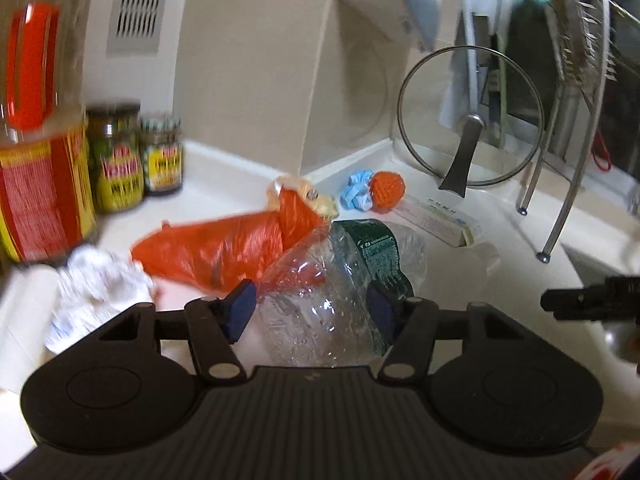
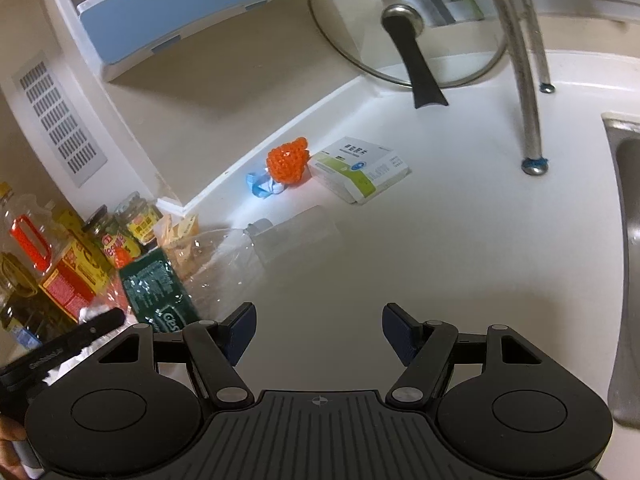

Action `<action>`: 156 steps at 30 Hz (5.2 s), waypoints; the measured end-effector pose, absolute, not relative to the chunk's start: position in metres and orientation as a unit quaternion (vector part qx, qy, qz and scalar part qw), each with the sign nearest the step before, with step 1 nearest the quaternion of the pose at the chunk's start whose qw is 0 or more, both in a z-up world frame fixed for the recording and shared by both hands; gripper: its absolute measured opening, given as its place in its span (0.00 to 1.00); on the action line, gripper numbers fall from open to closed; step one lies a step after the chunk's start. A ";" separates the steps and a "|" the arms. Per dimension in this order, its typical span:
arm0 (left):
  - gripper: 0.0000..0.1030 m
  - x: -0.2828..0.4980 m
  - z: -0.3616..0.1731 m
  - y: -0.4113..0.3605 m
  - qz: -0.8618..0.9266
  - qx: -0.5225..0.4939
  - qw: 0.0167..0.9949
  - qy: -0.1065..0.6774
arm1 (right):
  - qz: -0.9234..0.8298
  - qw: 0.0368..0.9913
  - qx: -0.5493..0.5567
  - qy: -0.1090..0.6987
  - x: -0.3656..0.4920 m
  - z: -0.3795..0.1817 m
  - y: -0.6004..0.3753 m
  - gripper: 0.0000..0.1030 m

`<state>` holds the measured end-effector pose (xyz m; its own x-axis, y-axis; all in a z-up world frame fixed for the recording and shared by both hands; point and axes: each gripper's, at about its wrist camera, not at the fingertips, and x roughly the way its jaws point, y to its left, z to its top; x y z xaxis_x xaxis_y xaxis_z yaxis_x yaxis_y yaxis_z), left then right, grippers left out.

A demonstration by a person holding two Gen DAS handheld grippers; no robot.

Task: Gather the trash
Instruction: 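Reach the open left gripper around the clear bottle with green label, then grasp the clear bottle with the left gripper while the right grasps the clear plastic cup, then lift the bottle and the cup off the counter with both grippers, then carry the bottle and the cup down over the trash bin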

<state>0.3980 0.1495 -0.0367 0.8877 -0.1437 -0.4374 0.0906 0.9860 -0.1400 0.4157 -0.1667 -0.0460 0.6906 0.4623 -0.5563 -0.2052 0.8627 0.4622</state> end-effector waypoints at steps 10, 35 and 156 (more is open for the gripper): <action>0.56 0.382 -0.006 0.123 -0.043 0.012 0.983 0.178 | 0.220 0.917 0.079 0.324 0.445 -0.042 -0.141 0.79; 0.55 0.373 0.012 0.114 -0.012 -0.022 0.983 0.182 | 0.246 0.920 0.070 0.298 0.471 -0.047 -0.139 0.62; 0.17 0.160 -0.015 0.019 -0.001 -0.113 0.898 0.425 | 0.462 0.800 0.065 0.378 0.259 -0.067 -0.208 0.62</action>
<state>0.1601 0.0188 -0.0155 0.6382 -0.0986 -0.7636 -0.0939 0.9744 -0.2044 0.2592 -0.2083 -0.0666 0.2871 0.7881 -0.5445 -0.6901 0.5644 0.4530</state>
